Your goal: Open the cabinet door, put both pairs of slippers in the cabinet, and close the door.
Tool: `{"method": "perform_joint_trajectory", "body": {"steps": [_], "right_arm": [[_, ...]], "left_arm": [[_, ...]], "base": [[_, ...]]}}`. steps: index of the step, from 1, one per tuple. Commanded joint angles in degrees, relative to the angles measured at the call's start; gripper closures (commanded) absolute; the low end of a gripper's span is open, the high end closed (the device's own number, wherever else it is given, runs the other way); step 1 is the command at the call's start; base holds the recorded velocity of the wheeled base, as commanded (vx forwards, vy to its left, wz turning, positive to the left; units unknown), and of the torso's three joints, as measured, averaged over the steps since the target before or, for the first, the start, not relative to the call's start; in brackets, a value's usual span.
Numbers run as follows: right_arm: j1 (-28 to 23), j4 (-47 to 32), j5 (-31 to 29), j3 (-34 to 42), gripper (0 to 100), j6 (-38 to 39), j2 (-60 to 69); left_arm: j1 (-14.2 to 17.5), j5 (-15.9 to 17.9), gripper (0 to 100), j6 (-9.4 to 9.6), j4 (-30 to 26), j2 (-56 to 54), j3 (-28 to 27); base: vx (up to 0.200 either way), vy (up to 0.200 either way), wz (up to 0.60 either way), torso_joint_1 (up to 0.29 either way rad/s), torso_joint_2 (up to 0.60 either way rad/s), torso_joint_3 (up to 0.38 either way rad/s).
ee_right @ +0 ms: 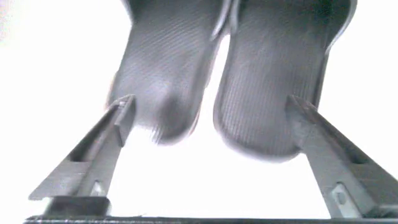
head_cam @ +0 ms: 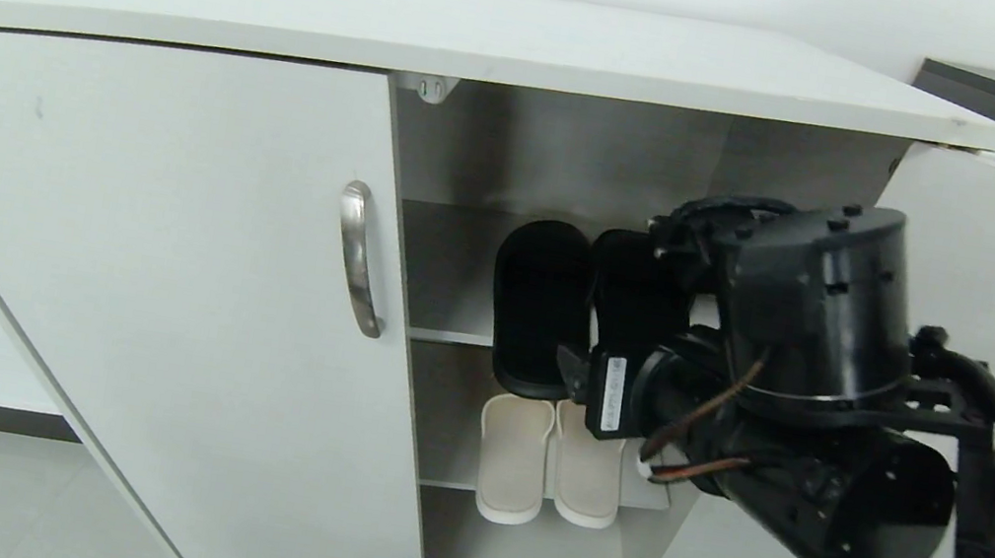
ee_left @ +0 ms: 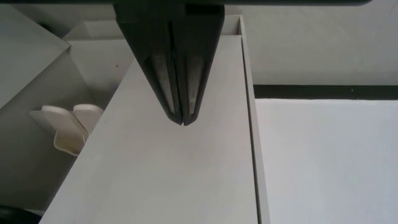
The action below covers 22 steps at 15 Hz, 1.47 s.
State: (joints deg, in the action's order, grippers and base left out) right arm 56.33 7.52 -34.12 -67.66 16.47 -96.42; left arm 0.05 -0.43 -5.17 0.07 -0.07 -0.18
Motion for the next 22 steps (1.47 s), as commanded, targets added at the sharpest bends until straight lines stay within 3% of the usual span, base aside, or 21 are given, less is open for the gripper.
{"method": "perform_joint_trajectory", "body": {"steps": [1,5,10,17,22], "right_arm": [[1.15,4.34,3.1,9.56,100,-0.91,7.38],[1.5,14.01,6.88,17.56,100,-3.9,7.56],[2.47,21.31,6.61,21.6,100,-5.75,4.04],[2.38,21.57,6.52,22.22,100,-6.1,3.78],[2.38,21.83,6.52,22.39,100,-6.01,3.16]], "left_arm": [[0.04,-0.01,100,-0.02,0.01,0.07,0.01],[0.04,-0.1,100,0.07,0.01,0.07,0.01],[0.04,-0.01,100,0.07,0.01,0.07,0.01],[0.04,-0.01,100,0.16,0.01,0.07,0.09],[0.04,-0.01,100,0.16,0.01,0.07,0.01]], "base": [[0.0,0.0,0.0,0.0,0.0,0.0],[0.0,0.0,0.0,0.0,0.0,0.0],[0.0,0.0,0.0,0.0,0.0,0.0],[0.0,0.0,0.0,0.0,0.0,0.0],[-0.2,0.0,0.0,0.004,0.0,0.004]]}}
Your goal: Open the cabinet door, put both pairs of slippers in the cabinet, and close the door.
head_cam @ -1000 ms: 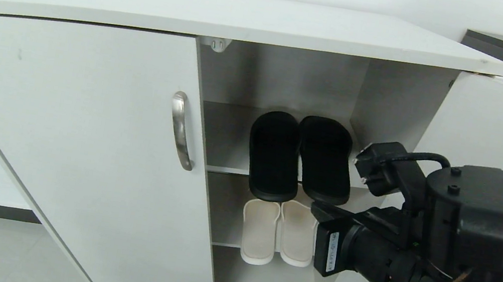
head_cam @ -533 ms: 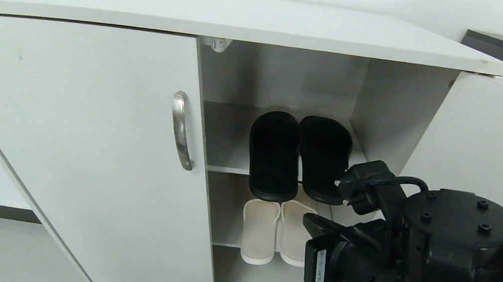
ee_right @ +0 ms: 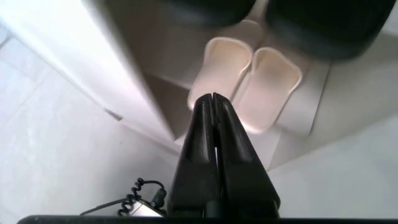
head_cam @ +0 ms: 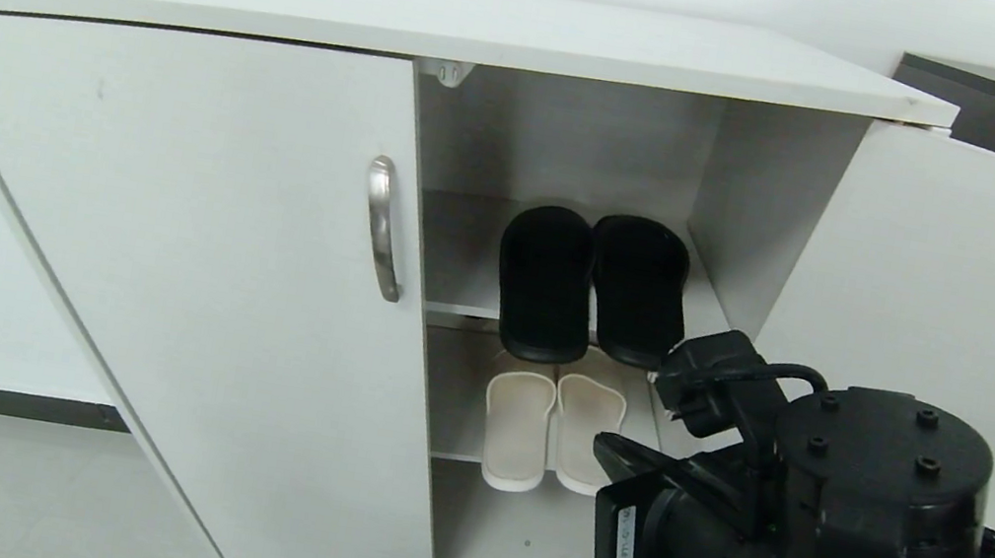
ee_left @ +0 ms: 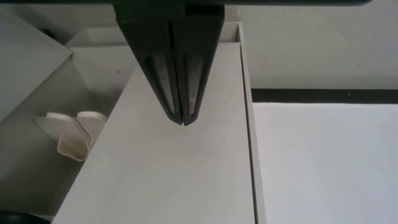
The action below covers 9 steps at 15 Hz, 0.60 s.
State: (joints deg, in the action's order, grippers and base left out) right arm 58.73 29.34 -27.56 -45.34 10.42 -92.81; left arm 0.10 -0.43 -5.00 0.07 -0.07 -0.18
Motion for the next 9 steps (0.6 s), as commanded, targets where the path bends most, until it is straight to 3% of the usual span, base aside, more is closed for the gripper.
{"method": "perform_joint_trajectory", "body": {"steps": [1,9], "right_arm": [[-0.02,0.01,-0.03,0.16,100,0.04,-0.44],[-1.43,0.19,0.23,2.01,100,-0.05,-0.97]], "left_arm": [[-0.01,-0.01,100,-0.1,0.01,0.07,0.01],[-0.01,0.08,100,-0.01,0.01,0.07,0.01]], "base": [[-0.2,0.0,0.0,0.002,0.0,0.007],[-0.2,0.0,0.0,0.003,0.0,0.002]]}}
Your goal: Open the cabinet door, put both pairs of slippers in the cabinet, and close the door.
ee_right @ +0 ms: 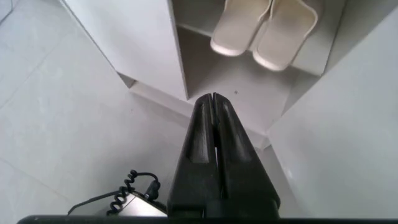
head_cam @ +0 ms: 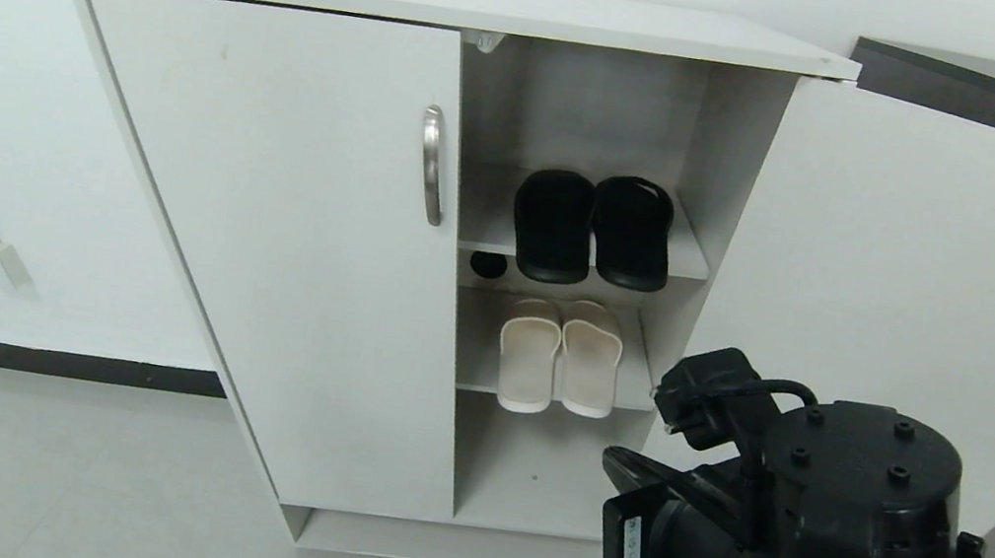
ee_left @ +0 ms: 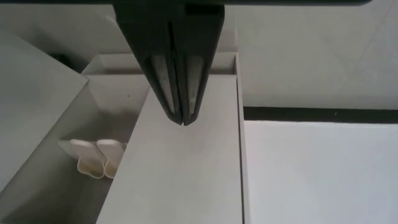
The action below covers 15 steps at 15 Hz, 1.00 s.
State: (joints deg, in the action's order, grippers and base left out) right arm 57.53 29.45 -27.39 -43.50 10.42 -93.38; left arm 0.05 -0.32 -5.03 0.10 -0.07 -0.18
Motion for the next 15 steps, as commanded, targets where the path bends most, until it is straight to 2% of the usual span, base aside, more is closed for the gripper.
{"method": "perform_joint_trajectory", "body": {"steps": [1,4,15], "right_arm": [[-0.49,0.08,-0.03,0.17,100,-0.14,-0.58],[-0.66,0.17,-0.21,0.25,100,-0.67,-1.54],[-0.66,0.17,-0.12,0.34,100,-0.67,-1.89]], "left_arm": [[0.04,-0.03,100,0.02,-0.01,0.07,0.01],[0.04,-0.03,100,0.02,-0.01,0.07,0.01],[0.04,-0.03,100,0.11,-0.01,0.07,0.01]], "base": [[-0.2,0.0,0.0,-0.002,0.01,0.002],[-0.2,0.0,0.0,0.002,0.0,0.001],[0.0,0.0,0.0,0.0,0.0,0.0]]}}
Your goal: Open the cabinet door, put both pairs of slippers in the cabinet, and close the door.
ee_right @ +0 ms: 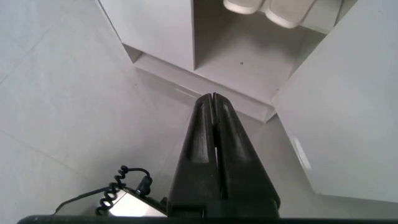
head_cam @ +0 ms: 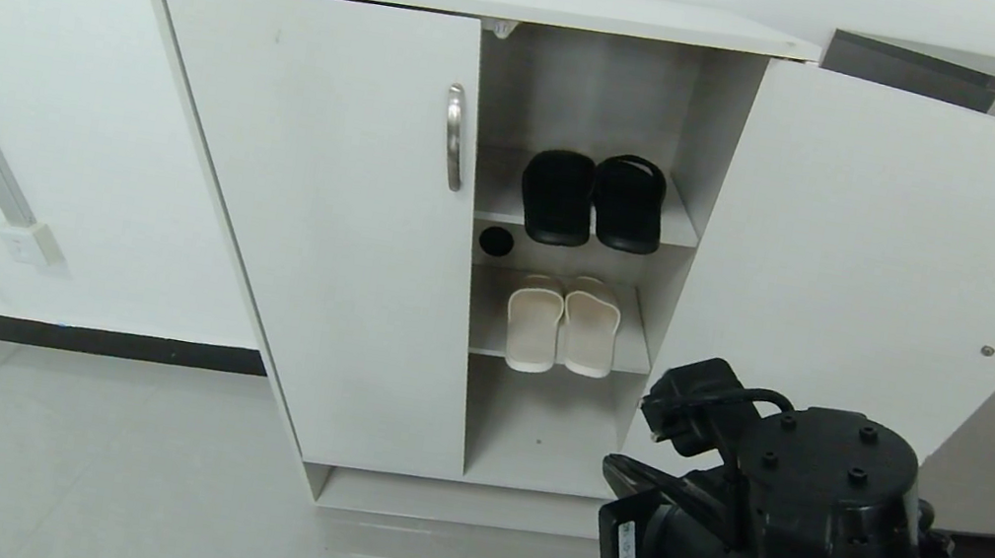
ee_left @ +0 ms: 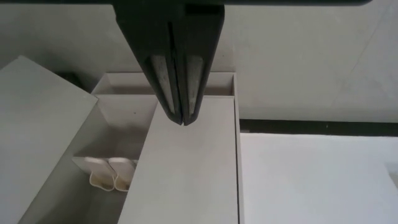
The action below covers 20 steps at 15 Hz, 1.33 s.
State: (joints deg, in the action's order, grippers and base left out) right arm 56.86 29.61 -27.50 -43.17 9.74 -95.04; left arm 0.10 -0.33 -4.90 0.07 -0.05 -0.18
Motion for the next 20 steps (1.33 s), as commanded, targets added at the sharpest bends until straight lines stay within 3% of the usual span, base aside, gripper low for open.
{"method": "perform_joint_trajectory", "body": {"steps": [1,5,8,20], "right_arm": [[0.01,0.01,-0.01,-0.08,100,0.02,-0.32],[0.01,-0.08,0.17,-0.08,100,-0.07,-0.32],[0.01,-0.08,0.08,-0.08,100,-0.07,-0.32],[0.01,0.01,-0.1,-0.25,100,-0.25,-1.55]], "left_arm": [[-0.01,-0.02,100,-0.02,0.01,0.14,0.01],[-0.01,-0.02,100,-0.02,0.01,0.05,0.01],[-0.01,-0.02,100,-0.02,0.01,0.05,0.01],[-0.01,-0.02,100,-0.11,0.01,0.05,0.01]], "base": [[0.0,0.0,0.0,0.0,0.0,0.0],[0.0,0.0,0.0,0.001,-0.02,-0.019],[0.0,0.0,0.0,0.009,-0.19,-0.303],[0.0,0.0,0.0,0.102,-0.48,-0.344]]}}
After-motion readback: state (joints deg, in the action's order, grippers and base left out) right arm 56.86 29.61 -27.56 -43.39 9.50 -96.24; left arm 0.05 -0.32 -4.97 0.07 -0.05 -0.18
